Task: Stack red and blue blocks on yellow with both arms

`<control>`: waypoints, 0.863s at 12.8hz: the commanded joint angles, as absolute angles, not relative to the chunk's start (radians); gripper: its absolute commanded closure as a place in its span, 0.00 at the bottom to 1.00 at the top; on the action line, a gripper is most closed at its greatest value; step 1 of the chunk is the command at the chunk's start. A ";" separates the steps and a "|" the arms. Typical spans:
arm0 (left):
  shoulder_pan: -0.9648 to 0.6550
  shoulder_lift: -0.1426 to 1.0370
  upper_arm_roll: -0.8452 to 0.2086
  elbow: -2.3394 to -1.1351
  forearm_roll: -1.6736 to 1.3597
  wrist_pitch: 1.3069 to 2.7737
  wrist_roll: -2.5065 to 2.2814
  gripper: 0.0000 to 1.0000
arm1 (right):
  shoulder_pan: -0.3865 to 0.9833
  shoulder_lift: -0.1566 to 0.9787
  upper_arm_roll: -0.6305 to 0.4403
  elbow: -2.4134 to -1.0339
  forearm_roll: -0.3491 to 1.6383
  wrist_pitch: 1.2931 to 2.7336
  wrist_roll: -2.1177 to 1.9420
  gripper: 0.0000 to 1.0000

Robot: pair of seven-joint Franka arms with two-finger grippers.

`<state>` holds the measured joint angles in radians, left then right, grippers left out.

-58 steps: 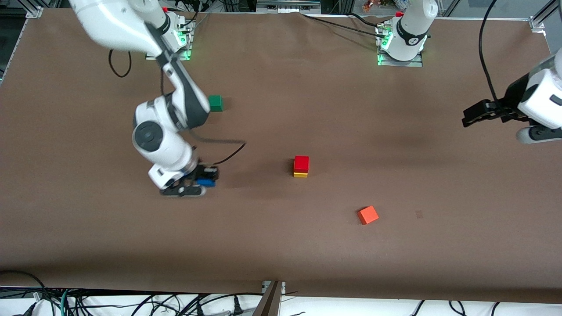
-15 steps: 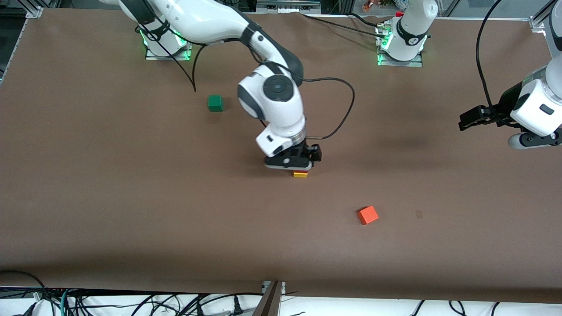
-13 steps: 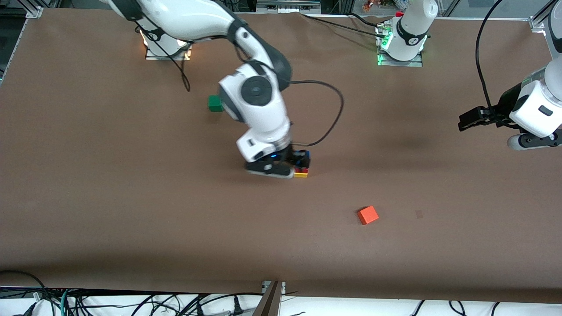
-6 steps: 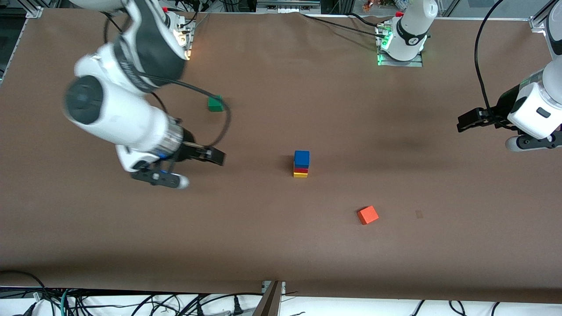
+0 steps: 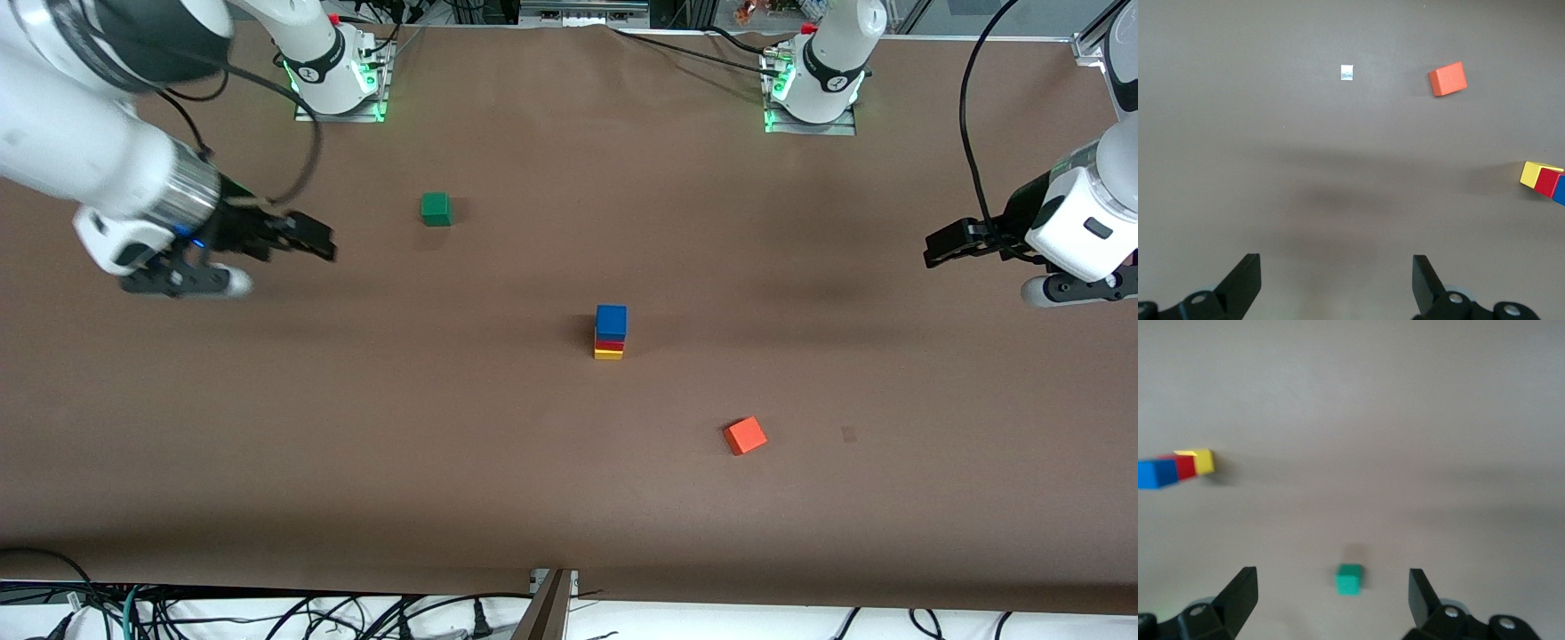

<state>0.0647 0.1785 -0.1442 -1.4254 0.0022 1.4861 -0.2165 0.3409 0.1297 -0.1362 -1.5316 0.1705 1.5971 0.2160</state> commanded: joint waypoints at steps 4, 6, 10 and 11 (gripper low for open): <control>0.066 0.192 -0.141 -1.396 -0.011 1.477 -0.199 0.00 | 0.347 0.038 -0.153 -1.605 0.020 1.557 0.106 0.00; 0.066 0.192 -0.141 -1.396 -0.012 1.477 -0.199 0.00 | 0.345 0.043 -0.155 -1.598 0.020 1.557 0.097 0.00; 0.063 0.196 -0.141 -1.394 -0.012 1.477 -0.199 0.00 | 0.345 0.052 -0.155 -1.563 0.021 1.559 0.067 0.00; 0.064 0.196 -0.141 -1.390 -0.012 1.477 -0.199 0.00 | 0.345 0.052 -0.155 -1.563 0.021 1.562 0.067 0.00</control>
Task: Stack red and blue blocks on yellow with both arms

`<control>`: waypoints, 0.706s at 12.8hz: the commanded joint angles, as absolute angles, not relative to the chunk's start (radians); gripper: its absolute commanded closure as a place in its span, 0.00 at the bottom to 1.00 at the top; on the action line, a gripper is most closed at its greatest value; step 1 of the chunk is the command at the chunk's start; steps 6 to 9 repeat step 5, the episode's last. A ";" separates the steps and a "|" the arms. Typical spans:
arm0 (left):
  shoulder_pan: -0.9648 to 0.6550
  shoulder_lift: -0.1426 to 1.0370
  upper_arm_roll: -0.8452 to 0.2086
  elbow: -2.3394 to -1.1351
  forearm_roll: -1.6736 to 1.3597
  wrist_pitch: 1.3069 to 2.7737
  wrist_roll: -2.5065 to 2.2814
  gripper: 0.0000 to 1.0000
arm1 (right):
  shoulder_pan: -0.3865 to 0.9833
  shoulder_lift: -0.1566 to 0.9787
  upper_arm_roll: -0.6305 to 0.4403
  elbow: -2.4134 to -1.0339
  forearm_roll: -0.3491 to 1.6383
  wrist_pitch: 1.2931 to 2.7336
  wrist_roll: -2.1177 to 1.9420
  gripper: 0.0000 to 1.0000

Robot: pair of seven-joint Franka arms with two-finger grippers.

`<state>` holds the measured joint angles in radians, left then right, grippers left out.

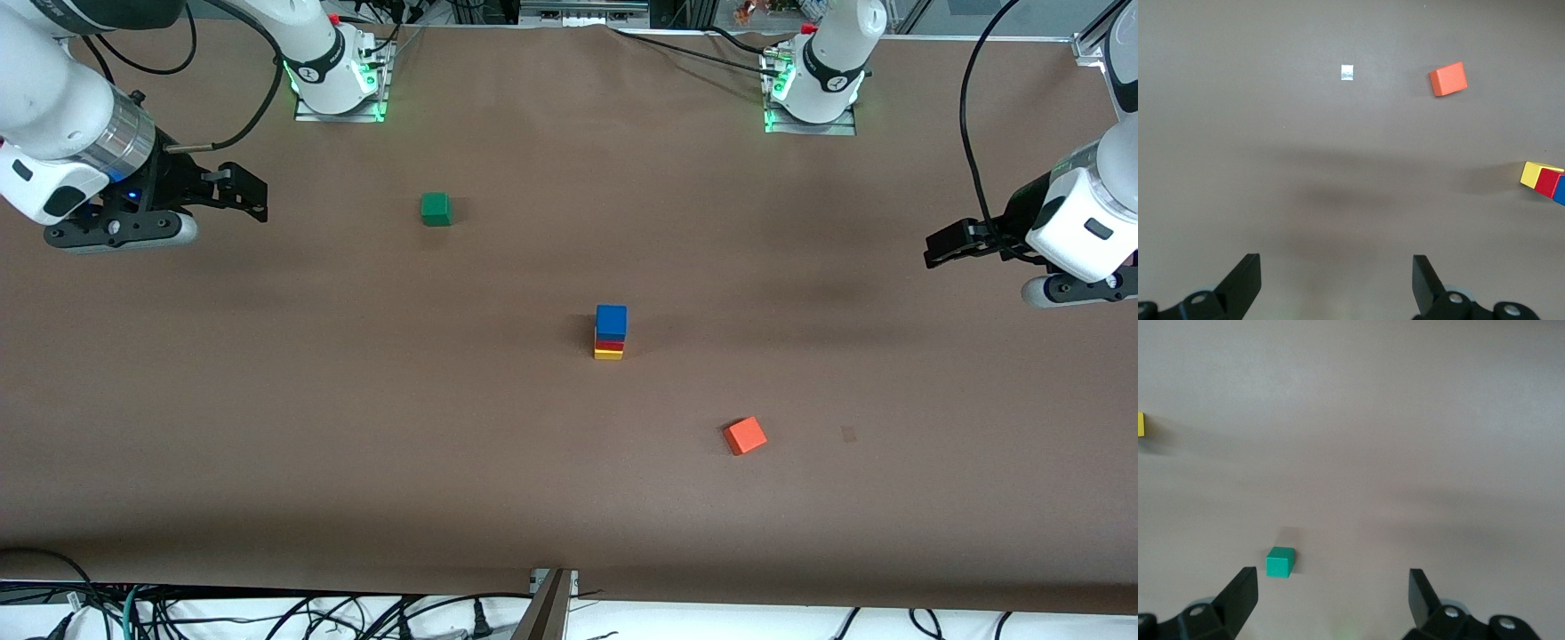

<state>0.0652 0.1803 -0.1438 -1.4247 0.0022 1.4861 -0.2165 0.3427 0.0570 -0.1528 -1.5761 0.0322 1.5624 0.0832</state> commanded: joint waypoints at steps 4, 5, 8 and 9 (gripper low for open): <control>0.063 0.198 -0.141 -1.384 -0.012 1.477 -0.199 0.00 | 0.342 0.058 -0.155 -1.543 0.021 1.560 0.061 0.00; 0.061 0.198 -0.141 -1.384 -0.011 1.477 -0.201 0.00 | 0.341 0.060 -0.155 -1.542 0.021 1.557 0.061 0.00; 0.061 0.198 -0.141 -1.384 -0.011 1.477 -0.201 0.00 | 0.341 0.060 -0.155 -1.542 0.021 1.557 0.061 0.00; 0.061 0.198 -0.141 -1.384 -0.011 1.477 -0.201 0.00 | 0.341 0.060 -0.155 -1.542 0.021 1.557 0.061 0.00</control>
